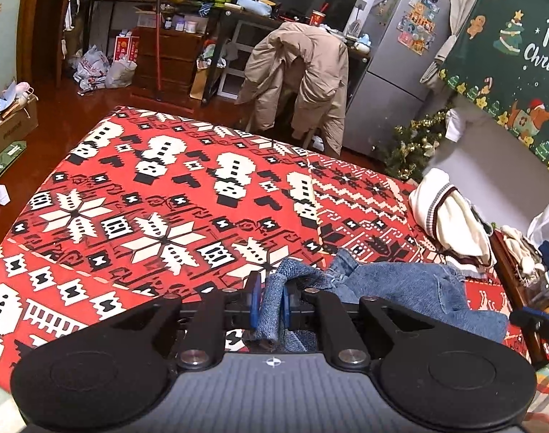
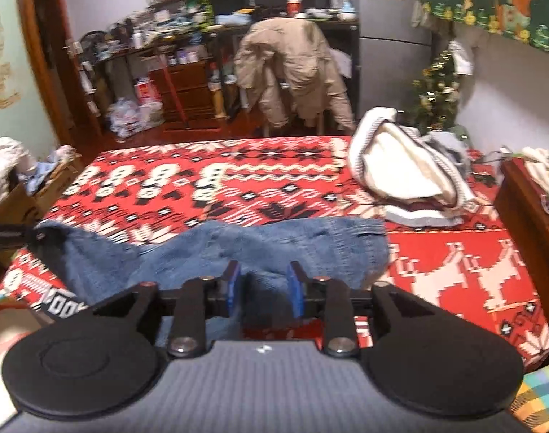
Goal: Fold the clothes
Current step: 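Lift the denim shorts with both grippers and shake them out over the bed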
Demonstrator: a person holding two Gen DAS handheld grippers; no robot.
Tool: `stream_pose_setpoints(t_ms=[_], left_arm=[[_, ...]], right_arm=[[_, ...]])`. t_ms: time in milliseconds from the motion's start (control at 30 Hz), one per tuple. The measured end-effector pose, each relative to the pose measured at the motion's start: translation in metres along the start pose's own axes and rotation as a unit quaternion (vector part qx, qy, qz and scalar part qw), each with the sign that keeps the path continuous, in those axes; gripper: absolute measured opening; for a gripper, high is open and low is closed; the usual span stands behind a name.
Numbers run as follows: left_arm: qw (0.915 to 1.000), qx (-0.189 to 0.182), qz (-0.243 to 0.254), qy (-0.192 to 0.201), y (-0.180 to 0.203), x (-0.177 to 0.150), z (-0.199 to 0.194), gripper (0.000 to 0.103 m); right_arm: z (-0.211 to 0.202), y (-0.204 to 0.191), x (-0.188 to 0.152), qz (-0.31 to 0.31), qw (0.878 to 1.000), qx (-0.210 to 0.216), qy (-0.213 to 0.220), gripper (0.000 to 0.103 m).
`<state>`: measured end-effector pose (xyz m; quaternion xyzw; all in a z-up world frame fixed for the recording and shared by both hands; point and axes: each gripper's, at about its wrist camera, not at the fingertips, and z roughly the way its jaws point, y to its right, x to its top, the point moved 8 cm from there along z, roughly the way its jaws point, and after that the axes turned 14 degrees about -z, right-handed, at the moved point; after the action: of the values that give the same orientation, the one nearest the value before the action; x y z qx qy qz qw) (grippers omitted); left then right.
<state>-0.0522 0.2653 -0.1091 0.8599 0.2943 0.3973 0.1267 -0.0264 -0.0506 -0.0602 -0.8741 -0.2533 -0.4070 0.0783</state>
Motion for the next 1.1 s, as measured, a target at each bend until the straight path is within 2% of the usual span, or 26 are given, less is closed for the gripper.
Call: stream_pose_setpoints(t_ms=[33, 167, 233, 367, 567, 700, 833, 900, 967, 1100], left_arm=[[1.0, 0.002, 0.002, 0.002, 0.0, 0.001, 0.001, 0.021], [0.9998, 0.004, -0.002, 0.019, -0.002, 0.009, -0.008, 0.031], [0.9994, 0.002, -0.005, 0.033, -0.003, 0.014, -0.015, 0.043], [0.9993, 0.002, 0.008, 0.037, 0.004, 0.024, -0.014, 0.044], [0.9981, -0.019, 0.051, -0.031, 0.042, 0.031, 0.053, 0.044], [0.9933, -0.058, 0.053, -0.085, 0.06, 0.025, 0.109, 0.043], [0.9877, -0.053, 0.091, -0.116, 0.073, 0.01, 0.154, 0.043], [0.986, -0.047, 0.104, -0.121, 0.073, 0.003, 0.168, 0.043], [0.9836, -0.054, 0.108, -0.134, 0.073, -0.005, 0.177, 0.041], [0.9744, -0.05, 0.16, -0.15, 0.074, -0.025, 0.186, 0.042]], right_arm=[[0.006, 0.006, -0.001, 0.01, 1.0, -0.005, -0.006, 0.039], [0.029, 0.029, -0.01, 0.061, 0.997, -0.001, -0.042, 0.045], [0.04, 0.037, -0.011, 0.065, 0.997, -0.006, -0.051, 0.046], [0.056, 0.049, -0.008, 0.059, 0.997, -0.016, -0.054, 0.048], [0.082, 0.062, 0.014, 0.081, 0.995, -0.01, -0.049, 0.049], [0.102, 0.075, 0.022, 0.085, 0.995, -0.018, -0.056, 0.05], [0.122, 0.094, 0.012, 0.109, 0.991, -0.021, -0.074, 0.05], [0.13, 0.101, 0.002, 0.117, 0.989, -0.02, -0.086, 0.055], [0.139, 0.105, -0.007, 0.11, 0.989, -0.025, -0.098, 0.066], [0.157, 0.107, -0.024, 0.11, 0.987, -0.016, -0.119, 0.07]])
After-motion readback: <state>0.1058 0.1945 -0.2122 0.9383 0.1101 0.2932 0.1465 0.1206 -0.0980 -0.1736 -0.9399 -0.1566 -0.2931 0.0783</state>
